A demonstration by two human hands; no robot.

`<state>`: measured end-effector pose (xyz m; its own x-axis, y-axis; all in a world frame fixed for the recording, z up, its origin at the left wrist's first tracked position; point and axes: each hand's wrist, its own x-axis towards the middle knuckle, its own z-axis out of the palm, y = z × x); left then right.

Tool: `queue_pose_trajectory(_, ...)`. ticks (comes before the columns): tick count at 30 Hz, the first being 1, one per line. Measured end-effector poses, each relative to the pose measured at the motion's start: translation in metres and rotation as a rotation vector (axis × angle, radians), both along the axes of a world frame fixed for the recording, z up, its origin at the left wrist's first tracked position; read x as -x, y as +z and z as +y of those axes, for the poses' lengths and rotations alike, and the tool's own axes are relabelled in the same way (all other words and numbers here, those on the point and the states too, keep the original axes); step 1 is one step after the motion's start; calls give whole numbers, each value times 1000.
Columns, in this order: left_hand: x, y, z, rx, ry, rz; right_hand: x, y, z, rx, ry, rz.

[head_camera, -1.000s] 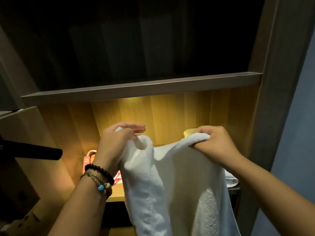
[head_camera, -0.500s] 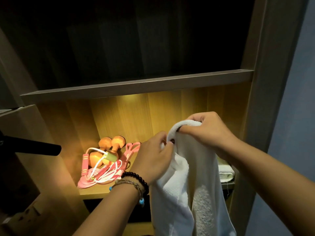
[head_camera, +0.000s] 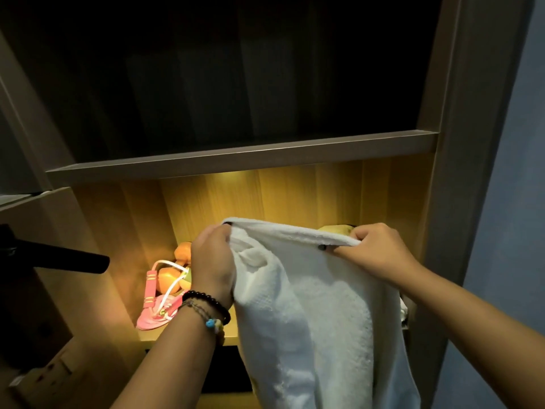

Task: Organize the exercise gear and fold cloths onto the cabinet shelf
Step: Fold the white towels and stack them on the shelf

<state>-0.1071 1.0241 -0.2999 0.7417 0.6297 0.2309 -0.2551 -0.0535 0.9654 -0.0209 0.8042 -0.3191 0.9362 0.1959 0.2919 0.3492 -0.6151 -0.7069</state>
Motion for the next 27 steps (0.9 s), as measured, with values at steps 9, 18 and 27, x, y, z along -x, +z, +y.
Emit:
queue_pose_trajectory(9, 17, -54, 13, -174, 33, 13, 4, 1, 8, -231, -17, -66)
queue_pose_trajectory(18, 24, -55, -12, -434, -169, -139, 47, 14, 27, -172, 362, -23)
queue_pose_trajectory(27, 26, -60, -29, -560, -162, -71, 59, 5, 18, -45, 546, 20)
